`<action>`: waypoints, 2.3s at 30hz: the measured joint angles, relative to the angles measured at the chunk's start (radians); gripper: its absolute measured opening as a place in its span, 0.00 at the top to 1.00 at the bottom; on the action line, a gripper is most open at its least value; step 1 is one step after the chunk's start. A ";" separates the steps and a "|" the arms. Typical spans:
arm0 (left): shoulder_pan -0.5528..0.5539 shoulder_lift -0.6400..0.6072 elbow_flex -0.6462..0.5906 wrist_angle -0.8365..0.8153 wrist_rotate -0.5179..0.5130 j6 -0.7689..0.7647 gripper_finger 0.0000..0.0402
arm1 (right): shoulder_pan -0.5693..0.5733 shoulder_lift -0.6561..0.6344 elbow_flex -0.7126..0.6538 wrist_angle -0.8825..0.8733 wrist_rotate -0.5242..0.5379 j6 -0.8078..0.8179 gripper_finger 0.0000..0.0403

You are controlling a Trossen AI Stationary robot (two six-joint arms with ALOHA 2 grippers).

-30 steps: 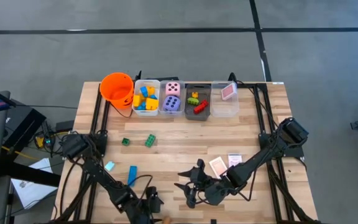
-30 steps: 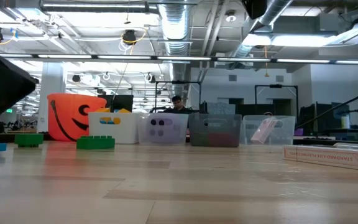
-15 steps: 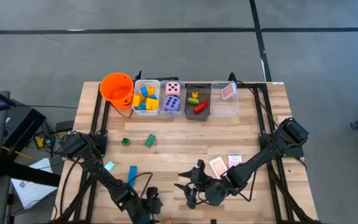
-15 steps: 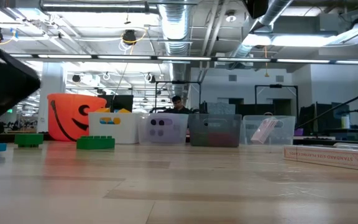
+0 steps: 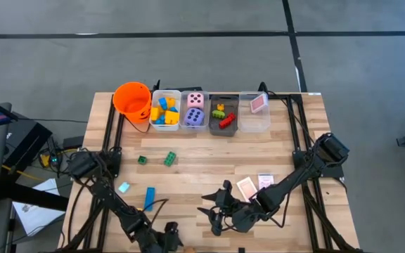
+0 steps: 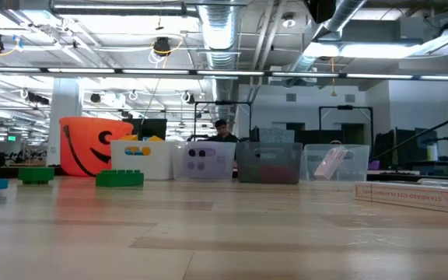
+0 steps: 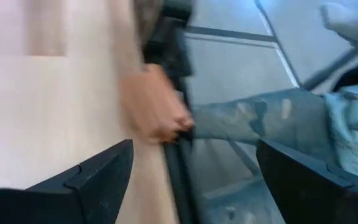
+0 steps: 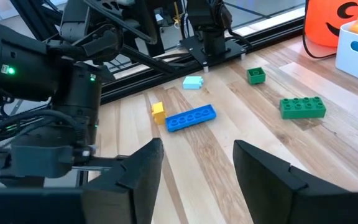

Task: Pick & Place Toys
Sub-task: Put the brown game piece into the black bin

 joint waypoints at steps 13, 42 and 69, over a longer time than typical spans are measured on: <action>0.021 0.060 0.001 0.073 -0.049 -0.028 0.17 | 0.000 0.000 0.000 0.001 0.002 0.000 0.52; 0.057 0.097 0.003 0.131 -0.079 -0.029 0.17 | 0.000 0.000 0.000 0.001 0.002 0.000 0.52; 0.071 0.097 0.003 0.061 -0.092 -0.016 0.38 | 0.000 0.000 0.000 0.001 0.001 0.000 0.52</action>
